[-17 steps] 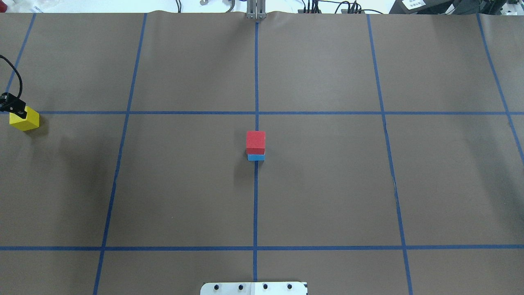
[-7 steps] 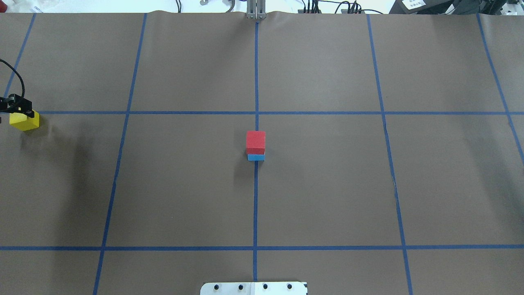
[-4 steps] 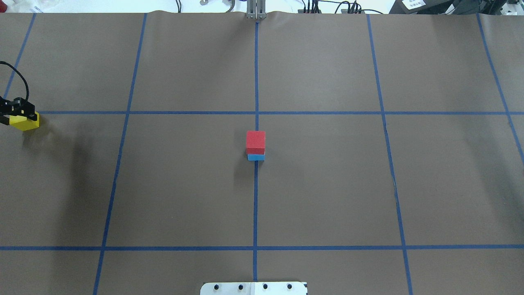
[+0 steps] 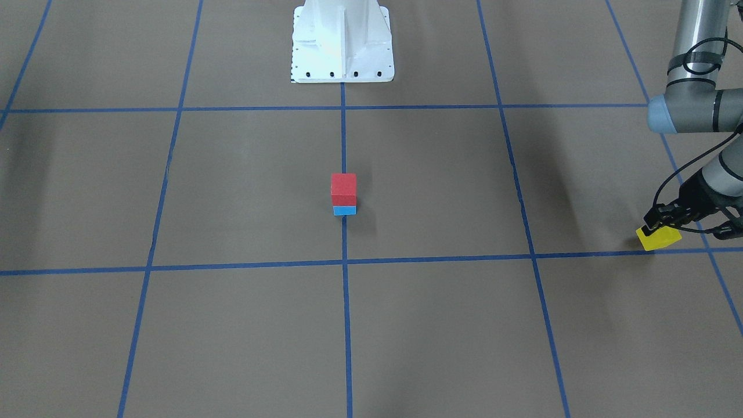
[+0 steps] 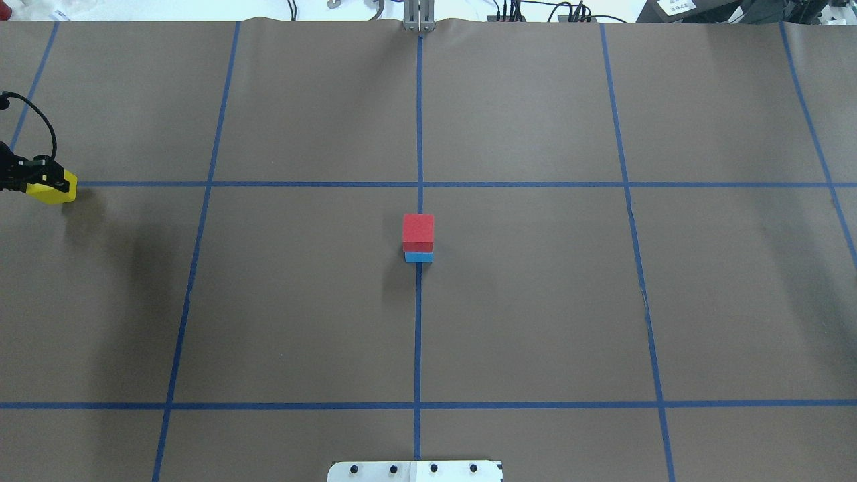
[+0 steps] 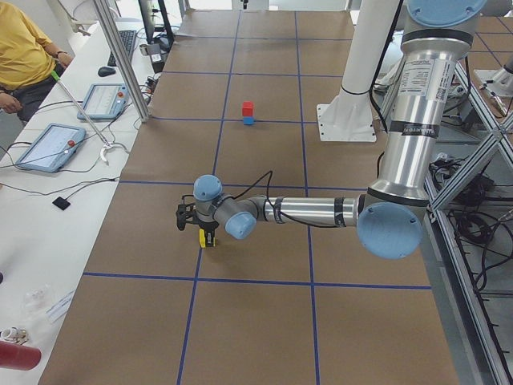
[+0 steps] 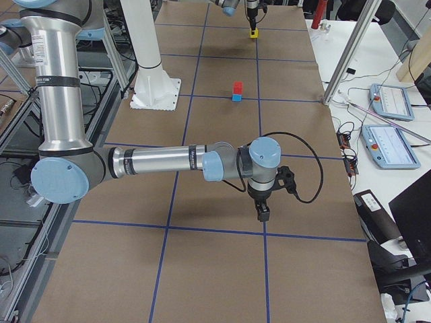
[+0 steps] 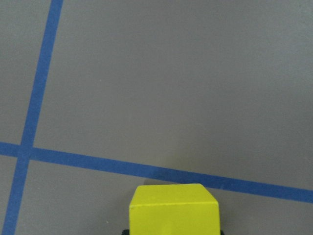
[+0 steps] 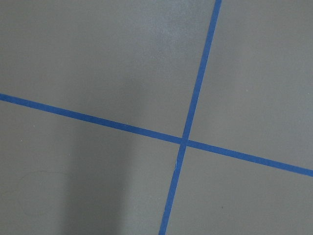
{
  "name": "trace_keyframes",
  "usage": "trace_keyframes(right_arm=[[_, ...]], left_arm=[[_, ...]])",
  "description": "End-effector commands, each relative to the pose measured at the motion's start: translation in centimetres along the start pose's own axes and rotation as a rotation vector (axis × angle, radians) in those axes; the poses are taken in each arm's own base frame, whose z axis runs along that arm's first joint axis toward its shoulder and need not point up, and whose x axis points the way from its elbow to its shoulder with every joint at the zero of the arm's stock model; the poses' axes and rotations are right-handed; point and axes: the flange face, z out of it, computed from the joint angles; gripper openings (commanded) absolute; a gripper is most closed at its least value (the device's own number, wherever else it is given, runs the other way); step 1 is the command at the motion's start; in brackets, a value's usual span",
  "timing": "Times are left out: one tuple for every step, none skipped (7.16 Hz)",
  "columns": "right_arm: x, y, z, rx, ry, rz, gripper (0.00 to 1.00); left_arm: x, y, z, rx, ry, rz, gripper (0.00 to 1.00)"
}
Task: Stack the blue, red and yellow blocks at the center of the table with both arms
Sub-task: 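Lower the left gripper onto the yellow cube and close it, then carry the yellow cube with the left gripper above the red cube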
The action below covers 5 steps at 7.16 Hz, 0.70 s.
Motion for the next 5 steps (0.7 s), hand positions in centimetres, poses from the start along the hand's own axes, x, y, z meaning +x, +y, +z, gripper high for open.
trace_keyframes(right_arm=[[0.1, 0.1, 0.1, -0.001, 0.001, 0.001, 1.00], [0.1, 0.2, 0.0, 0.000, 0.000, 0.002, 1.00], [0.2, 0.3, 0.2, -0.005, -0.001, 0.004, 1.00], [0.3, 0.6, 0.2, -0.005, 0.000, 0.006, 1.00], [0.3, 0.6, 0.2, -0.005, 0.000, 0.006, 1.00]], left_arm=[[7.7, -1.0, -5.7, 0.098, 0.103, 0.106, 0.00], [12.8, -0.1, -5.9, 0.095, 0.142, 0.171, 0.00], [20.3, -0.8, -5.8, 0.066, 0.128, 0.183, 0.00], [28.3, 0.2, -6.4, 0.035, 0.074, 0.203, 0.00], [36.1, 3.2, -7.6, -0.001, 0.024, 0.193, 0.00]])
